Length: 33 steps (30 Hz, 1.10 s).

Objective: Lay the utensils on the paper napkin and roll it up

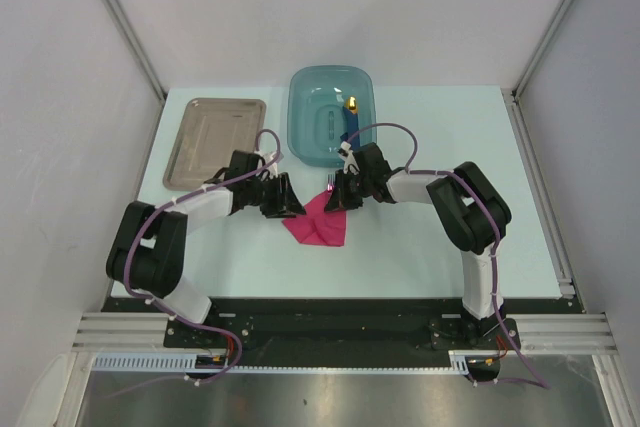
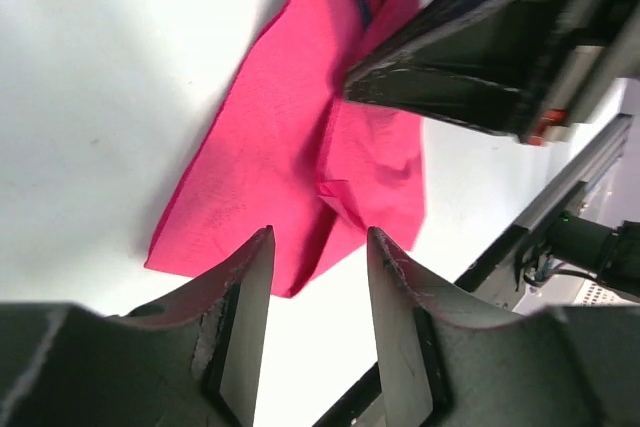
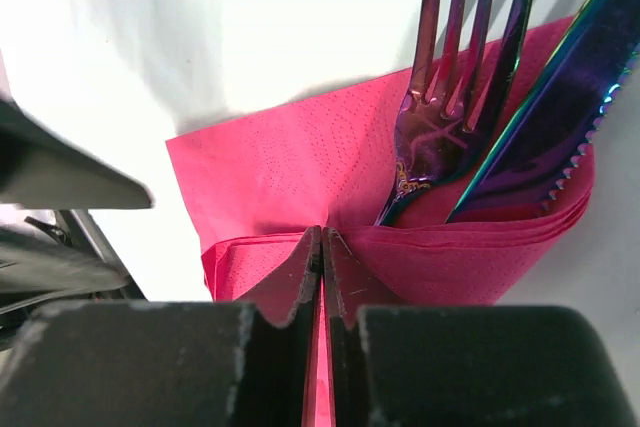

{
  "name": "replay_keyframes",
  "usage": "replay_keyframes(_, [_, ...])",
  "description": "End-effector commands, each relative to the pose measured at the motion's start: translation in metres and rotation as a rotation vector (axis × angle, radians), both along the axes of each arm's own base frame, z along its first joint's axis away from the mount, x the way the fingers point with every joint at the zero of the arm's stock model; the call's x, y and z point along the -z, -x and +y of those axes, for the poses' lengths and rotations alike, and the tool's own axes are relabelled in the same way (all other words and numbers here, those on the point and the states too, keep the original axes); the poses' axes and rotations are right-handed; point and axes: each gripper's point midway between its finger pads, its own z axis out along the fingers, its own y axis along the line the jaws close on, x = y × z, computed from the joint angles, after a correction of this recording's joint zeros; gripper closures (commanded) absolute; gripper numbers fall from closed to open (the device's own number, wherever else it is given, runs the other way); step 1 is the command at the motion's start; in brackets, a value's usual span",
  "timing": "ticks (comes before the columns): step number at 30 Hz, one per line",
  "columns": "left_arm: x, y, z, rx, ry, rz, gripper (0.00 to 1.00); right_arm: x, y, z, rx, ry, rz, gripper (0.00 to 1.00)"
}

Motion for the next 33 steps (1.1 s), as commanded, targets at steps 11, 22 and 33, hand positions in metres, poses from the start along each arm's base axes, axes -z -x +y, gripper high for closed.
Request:
replay_keyframes(11, [0.006, -0.001, -0.020, -0.014, 0.019, 0.033, 0.35, 0.018, 0.010, -0.005, 0.021, 0.069, 0.048, 0.95])
replay_keyframes(22, [0.013, -0.004, -0.038, 0.014, -0.009, 0.038, 0.44, 0.014, 0.011, -0.003, 0.027, 0.059, 0.054, 0.95])
replay_keyframes(33, [0.024, -0.001, -0.039, 0.011, -0.024, 0.090, 0.79, -0.007, 0.005, 0.004, 0.039, 0.005, 0.028, 0.94])
